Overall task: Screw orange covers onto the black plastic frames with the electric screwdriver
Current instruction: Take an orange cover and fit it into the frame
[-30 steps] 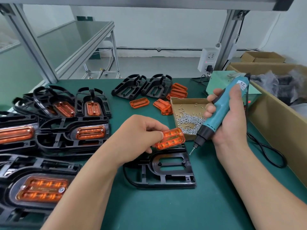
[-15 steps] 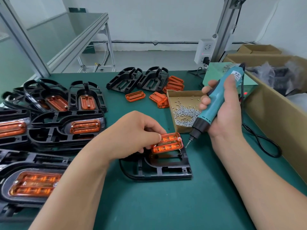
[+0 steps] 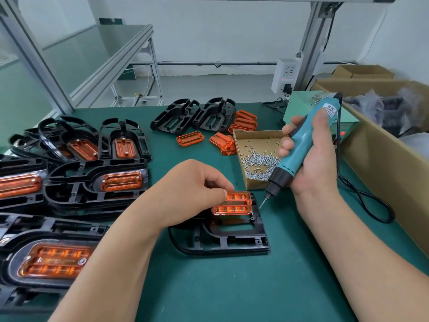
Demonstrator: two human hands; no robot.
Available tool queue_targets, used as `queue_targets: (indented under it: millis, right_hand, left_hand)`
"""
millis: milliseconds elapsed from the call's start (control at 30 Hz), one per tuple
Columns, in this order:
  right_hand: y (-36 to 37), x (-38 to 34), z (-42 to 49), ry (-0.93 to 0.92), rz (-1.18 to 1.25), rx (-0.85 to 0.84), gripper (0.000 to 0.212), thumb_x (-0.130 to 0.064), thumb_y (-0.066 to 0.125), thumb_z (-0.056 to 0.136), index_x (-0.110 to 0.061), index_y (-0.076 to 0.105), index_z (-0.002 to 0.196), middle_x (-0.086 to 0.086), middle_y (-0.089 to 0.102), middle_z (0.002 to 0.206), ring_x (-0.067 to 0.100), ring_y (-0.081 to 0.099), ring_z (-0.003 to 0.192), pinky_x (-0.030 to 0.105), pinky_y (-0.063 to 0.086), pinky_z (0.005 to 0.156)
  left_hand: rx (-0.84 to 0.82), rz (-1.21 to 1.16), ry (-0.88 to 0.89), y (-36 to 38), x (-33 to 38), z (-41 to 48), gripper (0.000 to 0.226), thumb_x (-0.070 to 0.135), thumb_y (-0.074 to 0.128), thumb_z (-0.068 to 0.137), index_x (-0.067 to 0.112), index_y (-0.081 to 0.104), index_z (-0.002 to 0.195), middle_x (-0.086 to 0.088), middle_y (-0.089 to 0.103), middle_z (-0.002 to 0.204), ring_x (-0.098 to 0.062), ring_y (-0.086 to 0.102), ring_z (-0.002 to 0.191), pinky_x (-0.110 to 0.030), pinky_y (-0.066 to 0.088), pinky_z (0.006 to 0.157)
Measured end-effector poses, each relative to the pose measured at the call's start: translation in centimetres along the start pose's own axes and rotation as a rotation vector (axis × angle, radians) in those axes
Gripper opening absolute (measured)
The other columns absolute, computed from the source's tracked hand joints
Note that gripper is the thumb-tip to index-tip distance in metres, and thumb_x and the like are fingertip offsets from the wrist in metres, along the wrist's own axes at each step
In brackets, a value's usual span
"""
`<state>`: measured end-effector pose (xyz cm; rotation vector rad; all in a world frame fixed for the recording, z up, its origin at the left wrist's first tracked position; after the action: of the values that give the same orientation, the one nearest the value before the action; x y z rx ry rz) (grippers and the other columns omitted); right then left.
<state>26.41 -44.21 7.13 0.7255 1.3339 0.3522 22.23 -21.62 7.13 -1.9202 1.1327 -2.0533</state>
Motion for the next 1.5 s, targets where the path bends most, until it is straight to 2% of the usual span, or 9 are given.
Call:
queue_targets:
  millis: [133,333,533,800,967,1133,1233,1333,1500]
  right_hand:
    - [-0.11,0.05,0.13,0.006,0.003,0.0,0.041,-0.054,0.053,0.107,-0.013,0.06,0.109,0.004,0.065,0.084,0.011,0.054,0.056,0.023,0.048,0.049]
    - [0.12,0.0,0.06,0.004,0.018,-0.003,0.042,-0.054,0.054,0.106,-0.013,0.059,0.109,0.004,0.065,0.083,0.011,0.054,0.055,0.023,0.048,0.049]
    - [0.18,0.14,0.07,-0.007,0.007,-0.004,0.044,-0.054,0.053,0.107,-0.01,0.057,0.112,0.006,0.065,0.083,0.012,0.055,0.054,0.023,0.048,0.048]
    - [0.28,0.27,0.06,-0.02,-0.035,-0.026,0.046,-0.055,0.053,0.106,-0.01,0.058,0.113,0.006,0.066,0.085,0.012,0.054,0.056,0.024,0.048,0.05]
    - [0.22,0.45,0.23,-0.021,-0.044,-0.039,0.044,-0.055,0.053,0.107,-0.012,0.059,0.111,0.005,0.065,0.085,0.012,0.054,0.056,0.024,0.048,0.05]
    - [0.21,0.5,0.18,-0.021,-0.045,-0.047,0.044,-0.056,0.055,0.105,-0.013,0.061,0.109,0.005,0.065,0.086,0.012,0.053,0.056,0.023,0.047,0.05]
    - [0.39,0.35,0.14,-0.028,-0.056,-0.056,0.045,-0.057,0.055,0.105,-0.013,0.062,0.109,0.005,0.065,0.086,0.011,0.053,0.056,0.023,0.047,0.05]
    - [0.39,0.25,0.17,-0.026,-0.049,-0.057,0.045,-0.057,0.053,0.105,-0.013,0.06,0.11,0.004,0.065,0.086,0.011,0.053,0.055,0.023,0.047,0.05]
    - [0.22,0.17,0.22,-0.025,-0.032,-0.042,0.044,-0.055,0.053,0.106,-0.012,0.06,0.109,0.005,0.065,0.084,0.011,0.053,0.054,0.023,0.047,0.049]
  left_hand:
    - [0.036,0.003,0.009,-0.23,0.05,0.07,0.015,0.023,0.078,0.089,0.038,0.081,0.091,0.014,0.077,0.079,0.002,0.067,0.069,-0.015,0.046,0.068]
    - [0.082,-0.027,0.045,-0.84,0.73,-0.17,0.015,0.022,0.074,0.094,0.035,0.08,0.091,0.011,0.076,0.077,0.0,0.066,0.067,-0.014,0.048,0.066]
    - [0.091,-0.004,0.011,-0.84,0.49,-0.1,0.024,0.019,0.066,0.092,0.039,0.079,0.093,0.007,0.075,0.077,-0.007,0.065,0.062,-0.029,0.057,0.069]
    - [0.091,-0.021,-0.048,-0.88,0.11,-0.08,0.03,0.028,0.058,0.083,0.046,0.079,0.095,0.008,0.078,0.08,-0.011,0.072,0.069,-0.045,0.065,0.081]
    - [0.111,-0.002,-0.013,-0.67,0.23,0.06,0.027,0.02,0.064,0.094,0.042,0.08,0.097,0.009,0.077,0.079,-0.019,0.073,0.074,-0.046,0.064,0.081]
    - [0.124,0.016,0.03,-0.78,0.52,0.03,0.024,0.018,0.066,0.096,0.037,0.08,0.1,0.019,0.074,0.079,-0.002,0.069,0.071,-0.026,0.056,0.077]
    - [0.127,0.026,0.029,-0.86,0.69,-0.14,0.025,0.018,0.065,0.096,0.037,0.08,0.103,0.023,0.073,0.08,0.001,0.069,0.074,-0.021,0.053,0.075]
    - [0.114,0.028,0.017,-0.77,0.79,-0.19,0.026,0.018,0.064,0.096,0.037,0.08,0.104,0.02,0.075,0.081,-0.005,0.071,0.074,-0.03,0.061,0.078]
    - [0.069,-0.042,-0.012,-0.34,0.34,-0.03,0.031,0.01,0.062,0.095,0.034,0.081,0.1,0.008,0.079,0.086,-0.013,0.077,0.08,-0.041,0.065,0.083]
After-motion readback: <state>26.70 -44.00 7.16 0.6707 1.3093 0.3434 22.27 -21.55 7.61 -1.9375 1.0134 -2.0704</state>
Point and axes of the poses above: each hand's wrist, its own z-axis towards the middle knuckle, its own y-axis out of the palm, x = y × z, the point moved 10 cm from there along z, towards the middle knuckle
